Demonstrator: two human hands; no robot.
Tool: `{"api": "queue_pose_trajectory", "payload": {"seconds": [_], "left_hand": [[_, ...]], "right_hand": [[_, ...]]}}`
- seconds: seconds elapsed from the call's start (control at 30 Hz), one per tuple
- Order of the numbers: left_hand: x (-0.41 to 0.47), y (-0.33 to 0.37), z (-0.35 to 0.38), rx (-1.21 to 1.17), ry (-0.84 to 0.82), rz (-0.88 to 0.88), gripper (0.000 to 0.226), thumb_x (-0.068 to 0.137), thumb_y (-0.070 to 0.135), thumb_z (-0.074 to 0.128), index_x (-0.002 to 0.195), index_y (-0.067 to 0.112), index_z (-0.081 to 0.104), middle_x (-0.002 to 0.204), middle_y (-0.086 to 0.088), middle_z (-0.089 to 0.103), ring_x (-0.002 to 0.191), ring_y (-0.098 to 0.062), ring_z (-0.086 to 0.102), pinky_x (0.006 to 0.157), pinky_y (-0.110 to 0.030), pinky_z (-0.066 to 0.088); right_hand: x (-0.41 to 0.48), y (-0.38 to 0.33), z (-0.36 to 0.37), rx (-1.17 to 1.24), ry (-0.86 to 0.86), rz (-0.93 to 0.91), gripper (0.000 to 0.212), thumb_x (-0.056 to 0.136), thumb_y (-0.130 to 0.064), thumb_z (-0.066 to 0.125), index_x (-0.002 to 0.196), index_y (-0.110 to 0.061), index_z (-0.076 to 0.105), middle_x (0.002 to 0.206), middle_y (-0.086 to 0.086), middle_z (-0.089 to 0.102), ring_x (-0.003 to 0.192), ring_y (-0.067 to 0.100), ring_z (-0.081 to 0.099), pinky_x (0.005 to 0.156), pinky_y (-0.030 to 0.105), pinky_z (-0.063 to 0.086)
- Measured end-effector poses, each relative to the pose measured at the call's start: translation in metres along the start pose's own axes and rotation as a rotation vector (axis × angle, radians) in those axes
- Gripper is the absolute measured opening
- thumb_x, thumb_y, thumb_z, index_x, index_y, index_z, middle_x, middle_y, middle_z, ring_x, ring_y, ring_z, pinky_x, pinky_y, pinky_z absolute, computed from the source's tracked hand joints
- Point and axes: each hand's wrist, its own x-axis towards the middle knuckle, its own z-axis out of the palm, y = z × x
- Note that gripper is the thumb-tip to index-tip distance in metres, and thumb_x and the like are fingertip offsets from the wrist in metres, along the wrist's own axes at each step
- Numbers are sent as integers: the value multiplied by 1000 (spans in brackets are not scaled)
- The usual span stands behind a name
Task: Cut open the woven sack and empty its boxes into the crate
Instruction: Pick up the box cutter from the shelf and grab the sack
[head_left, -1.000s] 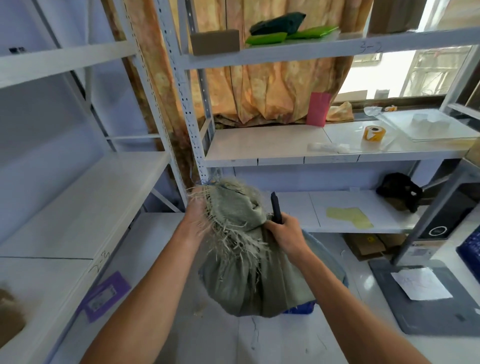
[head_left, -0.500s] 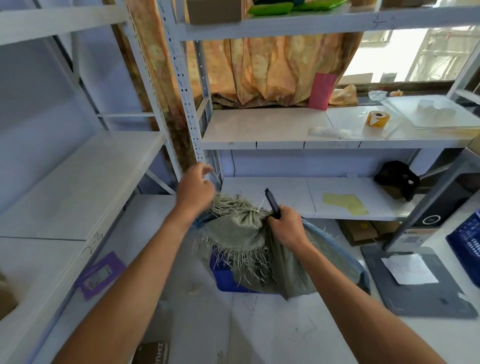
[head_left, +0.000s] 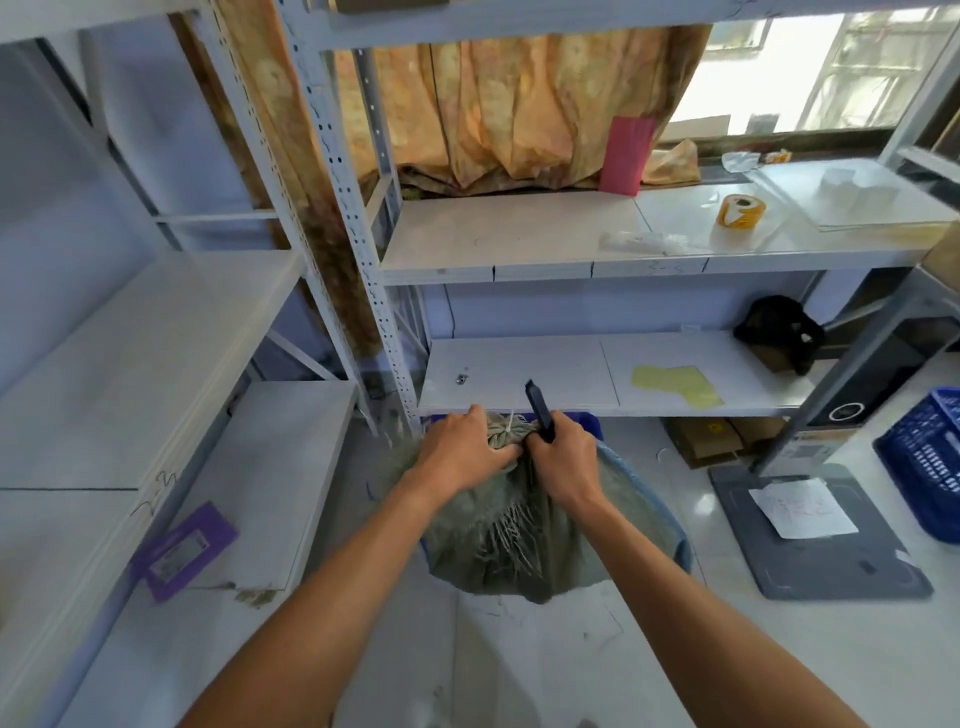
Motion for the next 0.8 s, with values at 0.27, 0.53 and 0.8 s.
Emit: {"api": "queue_pose_trajectory", "payload": {"seconds": [0.27,0.53,0.8], "left_hand": [[3,-19,-4,-823,-358,-195,16,83,31,79,88,16,77,80,-1,80,76,-16,76,72,-30,59],[2,-27,21,-939,-86,-69,16,93,23,72,109,21,74,102,1,77,101,-21,72,91,-40,58],[-11,-11,10,-1124,-11,-25,22,93,32,66,113,24,72,99,4,78,95,-12,73,80,-26,56]], "right_hand": [[-2,-1,18,105,62,-39,9,91,-10,61,98,-11,66,87,7,69,80,25,63,72,40,50],[3,-14,8,244,-47,-5,18,88,-14,63,106,-17,66,92,3,68,86,22,64,82,43,55],[-3,-37,-4,399,-63,-139,14,89,-38,71,91,-24,69,77,0,69,73,19,65,69,32,55]]}}
